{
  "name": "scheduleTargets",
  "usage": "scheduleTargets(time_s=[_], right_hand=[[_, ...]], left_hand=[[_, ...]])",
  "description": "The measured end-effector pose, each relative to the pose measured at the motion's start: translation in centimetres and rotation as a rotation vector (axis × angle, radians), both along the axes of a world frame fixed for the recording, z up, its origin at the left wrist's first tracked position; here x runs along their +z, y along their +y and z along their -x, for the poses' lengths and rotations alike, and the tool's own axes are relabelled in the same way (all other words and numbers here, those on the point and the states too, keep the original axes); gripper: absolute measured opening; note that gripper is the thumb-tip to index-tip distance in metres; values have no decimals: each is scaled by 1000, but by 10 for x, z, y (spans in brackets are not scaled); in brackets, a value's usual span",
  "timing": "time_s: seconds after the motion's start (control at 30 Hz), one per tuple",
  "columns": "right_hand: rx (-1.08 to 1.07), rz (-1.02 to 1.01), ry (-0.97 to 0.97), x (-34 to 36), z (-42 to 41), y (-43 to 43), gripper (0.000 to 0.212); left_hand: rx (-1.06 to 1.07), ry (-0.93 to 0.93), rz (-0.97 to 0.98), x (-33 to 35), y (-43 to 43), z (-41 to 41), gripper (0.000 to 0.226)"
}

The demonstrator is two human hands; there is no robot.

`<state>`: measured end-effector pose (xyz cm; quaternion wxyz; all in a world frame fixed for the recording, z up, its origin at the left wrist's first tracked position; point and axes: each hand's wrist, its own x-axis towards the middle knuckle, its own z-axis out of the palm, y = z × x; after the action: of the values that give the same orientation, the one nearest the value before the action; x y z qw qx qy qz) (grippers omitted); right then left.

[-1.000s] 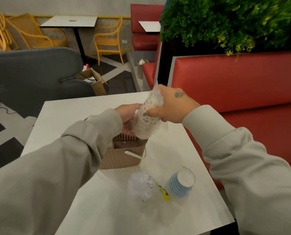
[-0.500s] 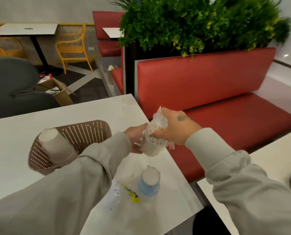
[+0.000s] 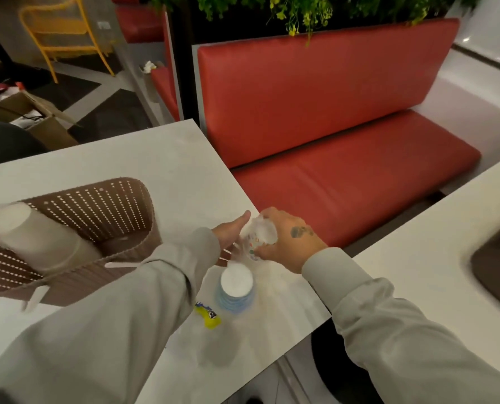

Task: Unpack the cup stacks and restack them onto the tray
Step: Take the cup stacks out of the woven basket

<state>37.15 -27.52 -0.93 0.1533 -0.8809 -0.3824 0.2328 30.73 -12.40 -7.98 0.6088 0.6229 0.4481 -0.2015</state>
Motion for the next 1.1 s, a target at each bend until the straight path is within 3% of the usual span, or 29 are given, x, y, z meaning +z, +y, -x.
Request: scheduleTargets(time_s=[0.17, 0.3, 0.57, 0.7, 0.9, 1.1], right_hand=[[55, 99, -21, -16, 5, 10, 61], [117, 167, -49, -21, 10, 11, 62], [238, 368, -138, 21, 4, 19, 96], [257, 340, -145, 49, -1, 31, 87], [308, 394, -155, 95, 11, 64, 81], [353, 148, -47, 106, 47, 117, 55]], left_hand=[[56, -20, 43, -10, -1, 0, 83], [-51, 9, -73, -1, 1, 5, 77], [-238, -63, -403, 49, 10, 14, 66], [-271, -113, -489, 77, 19, 33, 66], [-138, -230, -538, 114, 46, 78, 63], [68, -342, -553, 135, 79, 132, 52]])
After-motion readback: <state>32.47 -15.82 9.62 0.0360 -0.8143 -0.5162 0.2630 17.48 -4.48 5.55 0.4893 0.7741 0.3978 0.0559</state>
